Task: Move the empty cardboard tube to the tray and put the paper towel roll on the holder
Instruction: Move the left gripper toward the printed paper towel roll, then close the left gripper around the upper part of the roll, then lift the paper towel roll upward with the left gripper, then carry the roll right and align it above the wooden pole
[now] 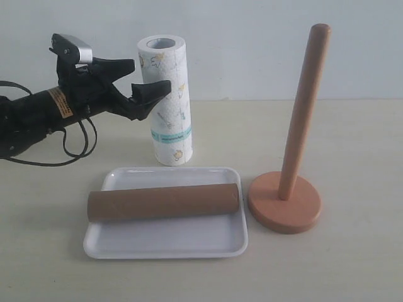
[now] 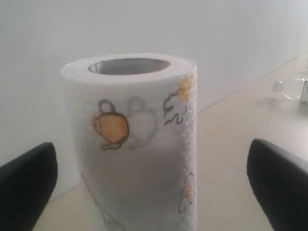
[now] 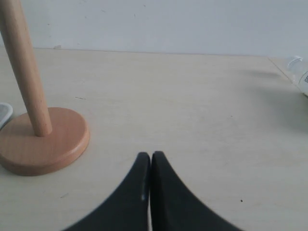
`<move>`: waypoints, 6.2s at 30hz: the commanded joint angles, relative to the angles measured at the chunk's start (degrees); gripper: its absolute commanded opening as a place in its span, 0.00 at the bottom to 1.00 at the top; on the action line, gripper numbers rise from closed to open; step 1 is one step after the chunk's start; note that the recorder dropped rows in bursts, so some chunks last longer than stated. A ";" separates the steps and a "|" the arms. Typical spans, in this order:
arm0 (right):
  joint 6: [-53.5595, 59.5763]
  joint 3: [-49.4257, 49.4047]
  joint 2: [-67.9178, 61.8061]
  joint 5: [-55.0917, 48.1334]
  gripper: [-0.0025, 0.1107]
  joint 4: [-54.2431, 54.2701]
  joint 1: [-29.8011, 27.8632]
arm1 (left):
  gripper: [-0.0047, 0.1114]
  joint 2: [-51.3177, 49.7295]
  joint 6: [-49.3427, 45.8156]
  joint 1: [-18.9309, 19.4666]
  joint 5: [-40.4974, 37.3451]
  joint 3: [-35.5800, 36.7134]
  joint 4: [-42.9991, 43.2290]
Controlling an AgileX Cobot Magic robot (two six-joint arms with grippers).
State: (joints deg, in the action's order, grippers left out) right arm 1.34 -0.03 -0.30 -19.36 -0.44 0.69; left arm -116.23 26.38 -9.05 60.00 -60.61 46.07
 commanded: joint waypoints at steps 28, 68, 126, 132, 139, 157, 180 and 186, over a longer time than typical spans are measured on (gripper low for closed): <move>0.06 0.03 0.30 0.44 0.02 -0.13 -0.17 | 0.84 -11.52 6.47 -4.35 -3.91 -16.73 -5.37; -0.05 0.03 0.30 0.44 0.02 -0.13 -0.17 | 0.08 -11.40 6.86 -4.25 3.19 -16.73 -9.00; -0.05 0.03 0.30 0.44 0.02 -0.13 -0.17 | 0.08 31.07 54.24 -12.14 -25.53 -25.59 33.02; -0.05 0.03 0.30 0.44 0.02 -0.13 -0.17 | 0.08 30.94 55.46 -17.32 -30.96 -29.62 33.02; -0.05 0.03 0.30 0.44 0.02 -0.13 -0.17 | 0.08 29.44 57.30 -22.79 -32.84 -35.88 33.02; -0.05 0.03 0.30 0.44 0.02 -0.13 -0.17 | 0.08 12.81 80.91 -34.15 -38.06 -56.72 53.88; -0.05 0.03 0.30 0.44 0.02 -0.13 -0.17 | 0.08 8.13 76.78 -33.55 -39.24 -55.38 53.88; -0.05 0.03 0.30 0.44 0.02 -0.13 -0.17 | 0.08 8.13 76.78 -33.21 -39.24 -51.53 53.88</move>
State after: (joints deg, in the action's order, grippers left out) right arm 1.31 -0.03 -0.30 -19.36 -0.44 0.69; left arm -108.53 103.80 -42.42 20.90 -113.41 100.55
